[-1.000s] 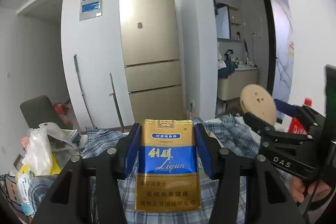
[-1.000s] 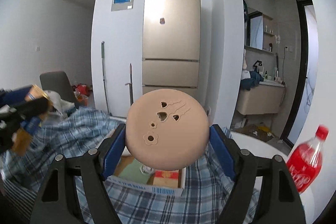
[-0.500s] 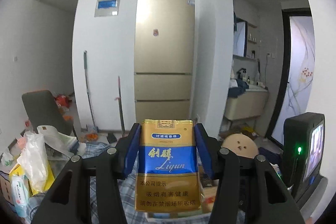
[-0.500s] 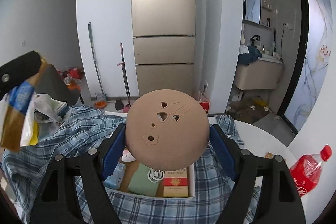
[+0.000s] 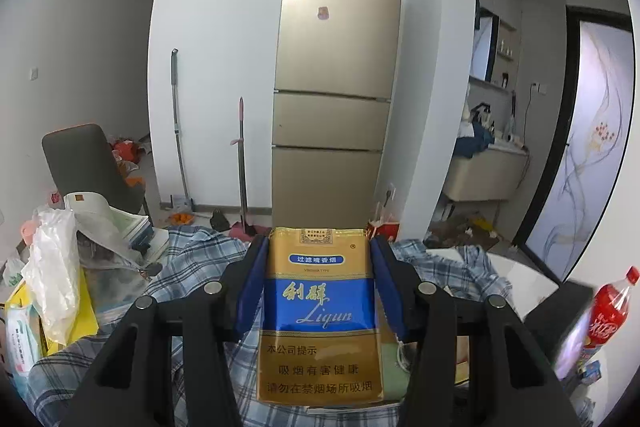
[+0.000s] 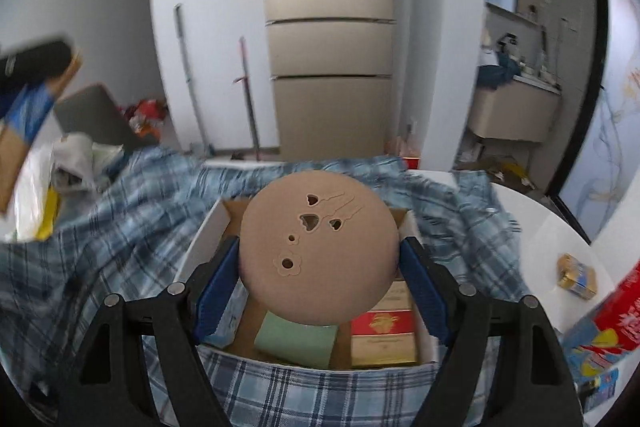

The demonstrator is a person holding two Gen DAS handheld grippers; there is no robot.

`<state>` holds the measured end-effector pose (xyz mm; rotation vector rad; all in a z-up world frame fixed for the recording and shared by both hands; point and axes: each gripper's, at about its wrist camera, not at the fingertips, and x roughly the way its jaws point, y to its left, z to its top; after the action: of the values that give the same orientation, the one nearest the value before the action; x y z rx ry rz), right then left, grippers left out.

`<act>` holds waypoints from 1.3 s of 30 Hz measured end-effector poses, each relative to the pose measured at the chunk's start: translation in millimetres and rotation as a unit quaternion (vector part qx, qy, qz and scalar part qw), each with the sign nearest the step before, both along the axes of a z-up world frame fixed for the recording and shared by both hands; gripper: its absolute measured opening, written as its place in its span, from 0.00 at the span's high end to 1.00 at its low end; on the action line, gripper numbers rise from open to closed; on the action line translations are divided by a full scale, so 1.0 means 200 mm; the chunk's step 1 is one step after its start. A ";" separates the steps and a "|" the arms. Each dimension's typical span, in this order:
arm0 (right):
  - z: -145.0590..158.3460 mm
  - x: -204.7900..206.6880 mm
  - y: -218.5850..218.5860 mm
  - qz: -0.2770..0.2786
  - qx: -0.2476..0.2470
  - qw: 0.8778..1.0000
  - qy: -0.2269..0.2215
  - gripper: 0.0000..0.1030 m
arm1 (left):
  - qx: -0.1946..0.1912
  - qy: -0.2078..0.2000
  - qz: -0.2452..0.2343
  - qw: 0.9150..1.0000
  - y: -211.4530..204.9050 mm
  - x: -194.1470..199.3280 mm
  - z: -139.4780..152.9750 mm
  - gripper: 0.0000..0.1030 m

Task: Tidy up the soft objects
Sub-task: 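Carry the coaster over the box with the right gripper while the left carries the pack, then release the coaster into the box while the left lowers and releases the Liqun pack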

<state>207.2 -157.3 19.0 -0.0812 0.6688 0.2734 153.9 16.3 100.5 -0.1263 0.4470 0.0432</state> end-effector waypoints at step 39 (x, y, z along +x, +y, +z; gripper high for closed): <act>-0.19 0.17 -0.17 -0.022 0.027 0.996 0.082 0.11 | 0.019 0.087 -0.055 0.995 -0.17 0.29 -0.42 0.48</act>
<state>242.0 -191.3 -18.7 0.0082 0.8257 0.2577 211.7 -18.3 15.6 -0.0615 0.6267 -0.0455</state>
